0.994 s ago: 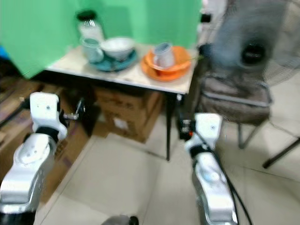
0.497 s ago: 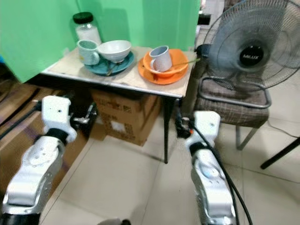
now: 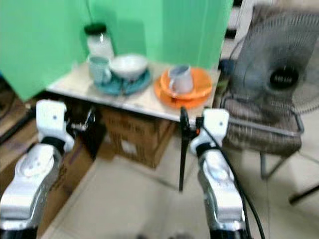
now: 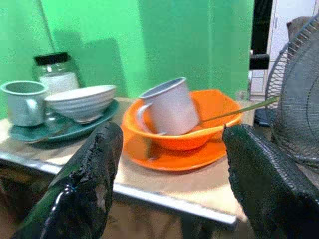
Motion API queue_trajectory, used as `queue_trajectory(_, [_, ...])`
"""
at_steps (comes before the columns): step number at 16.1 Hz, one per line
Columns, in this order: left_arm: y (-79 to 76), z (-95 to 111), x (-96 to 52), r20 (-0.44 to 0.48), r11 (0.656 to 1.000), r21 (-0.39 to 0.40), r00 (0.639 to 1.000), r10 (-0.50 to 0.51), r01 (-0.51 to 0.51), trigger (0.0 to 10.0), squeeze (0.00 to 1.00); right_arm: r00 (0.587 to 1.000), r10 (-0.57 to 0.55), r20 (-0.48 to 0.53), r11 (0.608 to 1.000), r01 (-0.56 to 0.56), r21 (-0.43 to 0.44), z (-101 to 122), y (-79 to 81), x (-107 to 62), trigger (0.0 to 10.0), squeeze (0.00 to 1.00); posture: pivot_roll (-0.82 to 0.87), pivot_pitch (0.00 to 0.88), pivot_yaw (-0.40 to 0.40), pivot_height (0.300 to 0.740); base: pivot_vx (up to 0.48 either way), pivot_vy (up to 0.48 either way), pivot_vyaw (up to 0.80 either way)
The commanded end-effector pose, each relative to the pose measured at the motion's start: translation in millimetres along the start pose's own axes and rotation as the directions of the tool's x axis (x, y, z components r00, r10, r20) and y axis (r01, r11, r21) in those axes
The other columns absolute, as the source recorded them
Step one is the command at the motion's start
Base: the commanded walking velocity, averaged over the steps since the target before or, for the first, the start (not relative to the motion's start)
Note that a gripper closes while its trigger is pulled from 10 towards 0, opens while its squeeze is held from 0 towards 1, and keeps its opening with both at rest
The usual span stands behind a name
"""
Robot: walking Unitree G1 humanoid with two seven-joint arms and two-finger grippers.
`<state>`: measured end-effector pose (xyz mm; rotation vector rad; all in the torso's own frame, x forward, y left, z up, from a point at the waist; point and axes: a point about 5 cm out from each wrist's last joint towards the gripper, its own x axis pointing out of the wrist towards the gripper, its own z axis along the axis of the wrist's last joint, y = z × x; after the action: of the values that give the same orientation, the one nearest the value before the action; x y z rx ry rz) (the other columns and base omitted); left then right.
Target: Setting the table
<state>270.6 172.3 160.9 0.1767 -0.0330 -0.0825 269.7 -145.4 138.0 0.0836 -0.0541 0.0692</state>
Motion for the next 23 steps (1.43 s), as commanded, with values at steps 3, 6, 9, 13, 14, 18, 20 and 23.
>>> queue_trajectory(3, [-0.6, 1.6, 1.0, 0.003, 1.000, 0.008, 1.000, -0.019, 0.019, 10.0, 1.00, 1.000, 0.000, 0.001, 1.000, 0.000, 0.004, 3.9, -1.0, 2.6, 10.0, 0.00, 0.05, 0.011, 0.067, 0.740, 0.465, 0.000, 0.00])
queue_trajectory(6, [-6.8, 2.5, 0.5, 0.004, 0.994, 0.050, 0.995, -0.098, 0.098, 10.0, 1.00, 1.000, 0.009, 0.005, 1.000, -0.009, -0.009, 10.5, 1.5, 7.8, 10.0, 0.00, 0.05, 0.007, 0.062, 0.740, 0.461, 0.000, 0.00])
queue_trajectory(9, [-9.0, 3.0, 0.3, 0.008, 0.991, 0.054, 0.992, -0.124, 0.123, 10.0, 1.00, 1.000, 0.018, -0.012, 1.000, -0.018, 0.020, 16.1, 4.2, 11.5, 10.0, 0.00, 0.05, 0.003, 0.059, 0.740, 0.459, 0.000, 0.00])
queue_trajectory(13, [-14.1, 5.9, 1.8, 0.026, 0.984, 0.054, 0.985, -0.173, 0.171, 10.0, 1.00, 0.997, 0.061, 0.037, 0.997, -0.059, -0.054, 31.9, 5.9, 16.3, 10.0, 0.00, 0.04, 0.000, 0.055, 0.740, 0.202, 0.000, 0.00])
queue_trajectory(14, [-14.2, 6.2, 2.2, 0.027, 0.984, 0.055, 0.984, -0.173, 0.172, 10.0, 1.00, 0.998, 0.060, 0.032, 0.996, -0.059, -0.060, 32.8, 4.3, 16.6, 10.0, 0.00, 0.04, 0.000, 0.055, 0.740, 0.000, 0.000, 0.00])
queue_trajectory(18, [-16.0, 5.9, 2.4, 0.031, 0.987, 0.051, 0.988, -0.151, 0.150, 10.0, 0.10, 0.999, 0.015, 0.044, 1.000, -0.015, -0.001, 31.8, -5.1, 2.7, 10.0, 0.00, 0.03, 0.000, 0.048, 0.740, 0.000, 0.000, -0.39])
queue_trajectory(20, [-16.8, 5.5, 2.4, 0.032, 0.988, 0.048, 0.988, -0.150, 0.148, 10.0, 0.00, 0.999, 0.017, 0.036, 1.000, -0.017, 0.003, 30.3, -4.6, -1.7, 10.0, 0.00, 0.03, 0.000, 0.050, 0.740, 0.000, 0.000, -0.79])
queue_trajectory(23, [-16.9, 7.1, 3.7, 0.046, 0.988, 0.069, 0.989, -0.139, 0.135, 10.0, 0.00, 0.999, 0.032, 0.037, 0.999, -0.032, 0.001, 31.2, 2.4, -6.4, 10.0, 0.00, 0.02, 0.000, 0.051, 0.740, 0.000, 0.000, -0.79])
